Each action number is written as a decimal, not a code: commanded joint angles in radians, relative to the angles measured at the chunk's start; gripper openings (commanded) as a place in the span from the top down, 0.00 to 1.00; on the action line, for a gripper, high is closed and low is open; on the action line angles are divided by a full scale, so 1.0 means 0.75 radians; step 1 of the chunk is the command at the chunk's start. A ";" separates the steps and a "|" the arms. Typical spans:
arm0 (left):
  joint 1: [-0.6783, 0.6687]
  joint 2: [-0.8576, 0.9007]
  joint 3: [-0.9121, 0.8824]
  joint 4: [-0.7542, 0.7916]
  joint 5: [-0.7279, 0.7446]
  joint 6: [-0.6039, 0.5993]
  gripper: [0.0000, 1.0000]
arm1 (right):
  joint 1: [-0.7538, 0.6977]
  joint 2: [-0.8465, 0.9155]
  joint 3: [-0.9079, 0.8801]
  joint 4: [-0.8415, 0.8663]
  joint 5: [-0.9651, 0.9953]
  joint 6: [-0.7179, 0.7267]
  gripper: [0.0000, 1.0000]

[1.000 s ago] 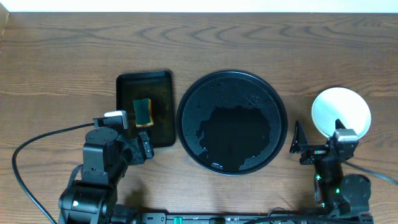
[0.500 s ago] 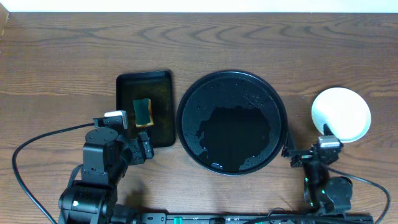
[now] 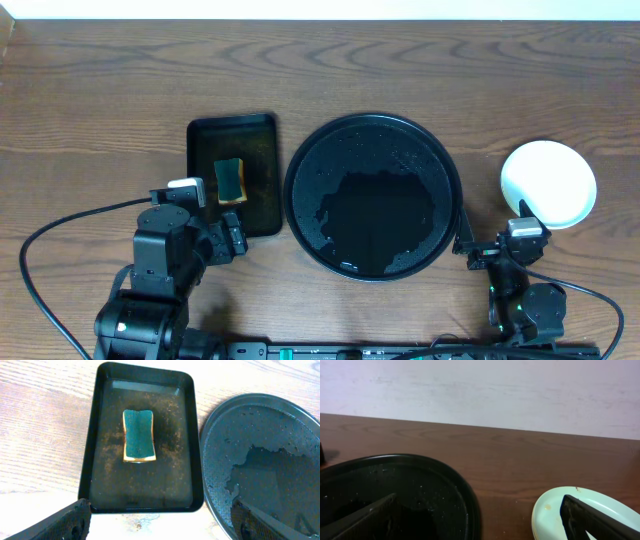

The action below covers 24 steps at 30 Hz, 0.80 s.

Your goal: Clean dirty plates on tray and stack at the side

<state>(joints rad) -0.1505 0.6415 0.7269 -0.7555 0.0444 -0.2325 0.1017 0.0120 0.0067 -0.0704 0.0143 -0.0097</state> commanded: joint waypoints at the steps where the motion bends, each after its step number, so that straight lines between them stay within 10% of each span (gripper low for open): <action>1: 0.006 -0.001 -0.005 0.001 -0.026 -0.002 0.11 | 0.015 -0.007 -0.002 -0.006 -0.010 -0.019 0.01; 24: 0.014 -0.037 -0.006 -0.035 -0.067 0.018 0.11 | 0.015 -0.007 -0.002 -0.006 -0.010 -0.019 0.01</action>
<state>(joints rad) -0.1501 0.6369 0.7269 -0.7712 0.0349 -0.2314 0.1017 0.0120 0.0067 -0.0700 0.0143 -0.0120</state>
